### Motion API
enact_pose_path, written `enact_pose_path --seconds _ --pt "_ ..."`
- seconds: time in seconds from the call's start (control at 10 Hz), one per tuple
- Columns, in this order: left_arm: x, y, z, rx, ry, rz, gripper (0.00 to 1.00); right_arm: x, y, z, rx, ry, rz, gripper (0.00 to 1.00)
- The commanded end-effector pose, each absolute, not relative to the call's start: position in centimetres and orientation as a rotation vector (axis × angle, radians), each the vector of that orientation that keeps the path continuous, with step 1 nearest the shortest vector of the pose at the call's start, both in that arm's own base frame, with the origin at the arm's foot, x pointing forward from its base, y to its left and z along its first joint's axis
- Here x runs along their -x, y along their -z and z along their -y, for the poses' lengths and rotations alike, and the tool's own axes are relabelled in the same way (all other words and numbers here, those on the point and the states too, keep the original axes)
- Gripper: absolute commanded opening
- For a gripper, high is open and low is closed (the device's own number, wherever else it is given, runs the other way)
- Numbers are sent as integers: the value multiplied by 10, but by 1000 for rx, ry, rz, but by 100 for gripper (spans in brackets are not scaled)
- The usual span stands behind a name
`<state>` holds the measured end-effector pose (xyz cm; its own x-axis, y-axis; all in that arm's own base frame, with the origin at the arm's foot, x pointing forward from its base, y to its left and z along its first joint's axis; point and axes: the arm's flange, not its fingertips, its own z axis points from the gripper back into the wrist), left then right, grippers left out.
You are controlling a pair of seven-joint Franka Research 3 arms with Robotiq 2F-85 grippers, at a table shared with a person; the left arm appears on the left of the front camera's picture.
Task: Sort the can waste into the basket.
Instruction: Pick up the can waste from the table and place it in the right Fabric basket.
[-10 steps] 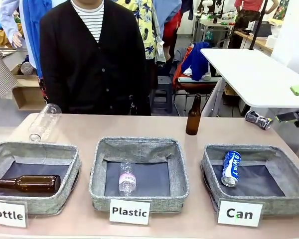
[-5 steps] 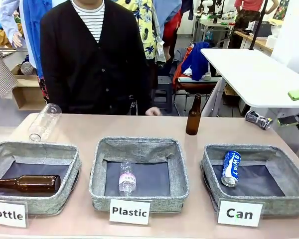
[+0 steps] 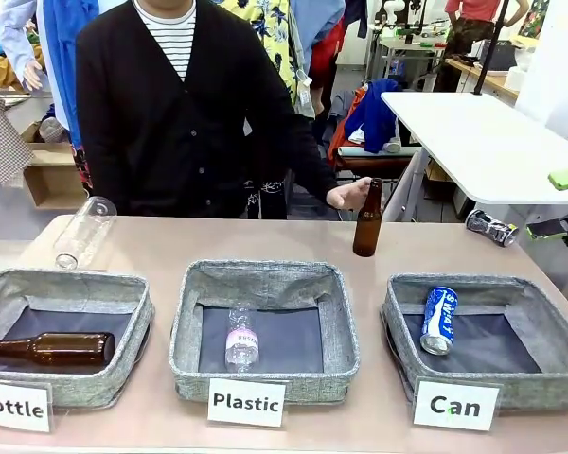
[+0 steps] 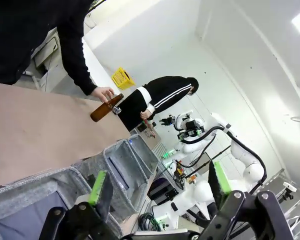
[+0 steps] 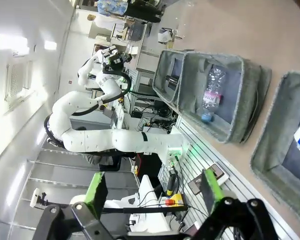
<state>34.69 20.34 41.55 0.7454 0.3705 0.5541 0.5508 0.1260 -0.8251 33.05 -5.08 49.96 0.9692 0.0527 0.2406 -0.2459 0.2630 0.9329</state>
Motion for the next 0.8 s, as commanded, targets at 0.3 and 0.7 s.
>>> enact_pose_path --seconds 0.3,0.7 --pt "-344 -416 -203 1485 144 784 100 -335 -503 31 -631 -262 284 100" --pt "-344 -416 -203 1485 144 784 100 -412 -500 44 375 44 482 100"
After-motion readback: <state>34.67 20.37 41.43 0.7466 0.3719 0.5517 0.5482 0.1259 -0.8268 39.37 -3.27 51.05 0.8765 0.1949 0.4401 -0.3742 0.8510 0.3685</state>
